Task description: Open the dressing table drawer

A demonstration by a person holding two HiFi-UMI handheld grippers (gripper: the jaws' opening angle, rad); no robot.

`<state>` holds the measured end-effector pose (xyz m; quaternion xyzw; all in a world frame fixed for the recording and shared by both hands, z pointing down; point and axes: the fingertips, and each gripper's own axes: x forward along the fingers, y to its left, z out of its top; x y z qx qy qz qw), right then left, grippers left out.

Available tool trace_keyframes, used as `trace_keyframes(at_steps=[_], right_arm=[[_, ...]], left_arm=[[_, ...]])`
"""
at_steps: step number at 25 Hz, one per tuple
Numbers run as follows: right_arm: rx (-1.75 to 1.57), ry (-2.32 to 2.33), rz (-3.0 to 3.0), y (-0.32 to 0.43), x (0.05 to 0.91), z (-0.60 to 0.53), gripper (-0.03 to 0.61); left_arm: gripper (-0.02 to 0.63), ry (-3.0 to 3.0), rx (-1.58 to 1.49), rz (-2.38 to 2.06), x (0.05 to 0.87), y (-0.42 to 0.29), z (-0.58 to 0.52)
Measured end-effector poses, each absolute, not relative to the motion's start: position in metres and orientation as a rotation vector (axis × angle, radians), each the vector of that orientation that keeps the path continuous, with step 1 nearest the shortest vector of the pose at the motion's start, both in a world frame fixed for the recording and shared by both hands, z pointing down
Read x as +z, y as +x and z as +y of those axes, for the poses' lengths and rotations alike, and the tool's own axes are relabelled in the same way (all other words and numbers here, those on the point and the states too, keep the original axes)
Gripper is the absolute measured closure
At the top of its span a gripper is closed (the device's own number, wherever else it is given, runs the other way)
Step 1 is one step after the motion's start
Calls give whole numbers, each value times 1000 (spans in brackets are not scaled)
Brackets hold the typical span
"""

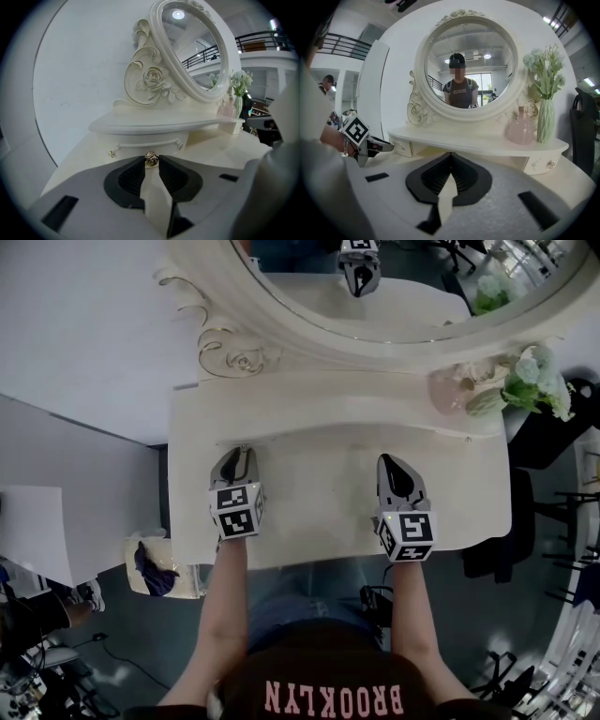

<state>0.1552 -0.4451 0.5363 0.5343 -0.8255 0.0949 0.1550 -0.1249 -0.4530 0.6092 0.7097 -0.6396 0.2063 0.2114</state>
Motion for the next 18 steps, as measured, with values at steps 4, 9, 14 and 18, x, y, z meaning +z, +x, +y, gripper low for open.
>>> trace_keyframes(at_steps=[4,9,14,18], right_arm=[[272,1541,-2362,156,535,-437,580],[279,1553,-2354,158,535,-426,580],[280,1567,-2351,159,535,-417,580],[284,1573,-2346,160,536,-409,580]], left_arm=[[528,1977,579,-1771,609,-124,-448],[528,1970,590,-1762,610,-122,-441],[528,1972,598,-1751,612,-119,-433],[528,1974,600,-1747,612,-118,-427]])
